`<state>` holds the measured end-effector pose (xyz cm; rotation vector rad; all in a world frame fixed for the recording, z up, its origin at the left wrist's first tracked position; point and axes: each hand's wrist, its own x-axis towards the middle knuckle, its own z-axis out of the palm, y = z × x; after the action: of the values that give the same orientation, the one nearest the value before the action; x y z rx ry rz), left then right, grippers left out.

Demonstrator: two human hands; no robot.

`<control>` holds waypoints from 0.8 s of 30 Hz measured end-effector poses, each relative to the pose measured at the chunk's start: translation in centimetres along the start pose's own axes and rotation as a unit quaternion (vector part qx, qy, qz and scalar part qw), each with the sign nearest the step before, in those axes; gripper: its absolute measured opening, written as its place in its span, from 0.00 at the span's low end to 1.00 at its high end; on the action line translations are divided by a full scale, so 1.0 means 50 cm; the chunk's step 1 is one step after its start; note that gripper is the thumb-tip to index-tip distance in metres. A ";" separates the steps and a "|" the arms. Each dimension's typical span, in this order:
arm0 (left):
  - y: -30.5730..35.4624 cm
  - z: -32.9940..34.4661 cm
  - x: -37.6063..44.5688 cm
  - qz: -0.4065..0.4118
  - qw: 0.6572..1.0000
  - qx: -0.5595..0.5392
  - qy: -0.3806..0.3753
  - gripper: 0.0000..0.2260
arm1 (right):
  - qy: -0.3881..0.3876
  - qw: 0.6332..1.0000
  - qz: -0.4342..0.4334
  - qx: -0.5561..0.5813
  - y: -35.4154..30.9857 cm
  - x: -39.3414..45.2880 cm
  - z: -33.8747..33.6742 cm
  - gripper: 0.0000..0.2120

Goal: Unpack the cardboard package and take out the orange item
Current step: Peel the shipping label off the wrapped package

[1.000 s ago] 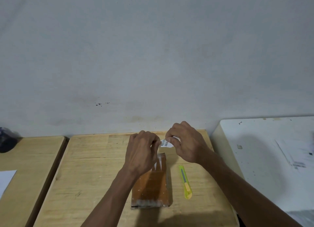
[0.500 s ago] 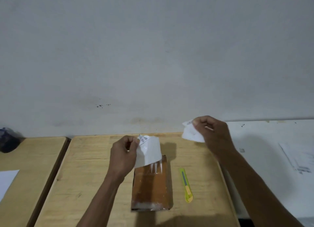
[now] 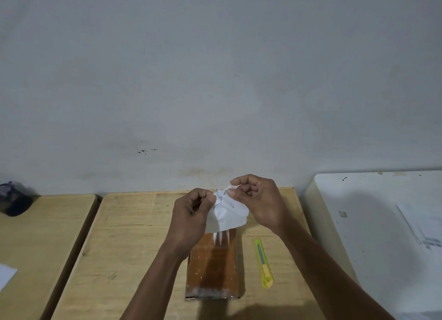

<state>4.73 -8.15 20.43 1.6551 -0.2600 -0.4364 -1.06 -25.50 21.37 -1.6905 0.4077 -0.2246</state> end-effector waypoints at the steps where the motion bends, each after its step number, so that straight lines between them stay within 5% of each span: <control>1: -0.001 -0.003 0.000 -0.006 1.000 -0.004 -0.005 0.07 | -0.005 1.000 -0.010 -0.029 0.003 0.001 -0.001 0.07; 11: 0.011 -0.006 0.022 0.027 0.989 0.142 -0.029 0.09 | -0.045 0.969 -0.083 -0.227 -0.014 -0.001 -0.013 0.04; 19: 0.004 0.036 0.019 -0.152 0.976 -0.121 0.103 0.05 | 0.142 0.979 -0.084 -0.121 0.033 -0.046 0.015 0.05; 24: 0.001 -0.076 0.054 -0.139 0.948 -0.163 0.236 0.06 | 0.252 0.967 -0.028 -0.012 0.058 -0.079 -0.088 0.07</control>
<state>8.80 -5.86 20.46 1.4199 0.3881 -0.2612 -6.73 -28.32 19.59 -1.6599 0.7404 -0.7003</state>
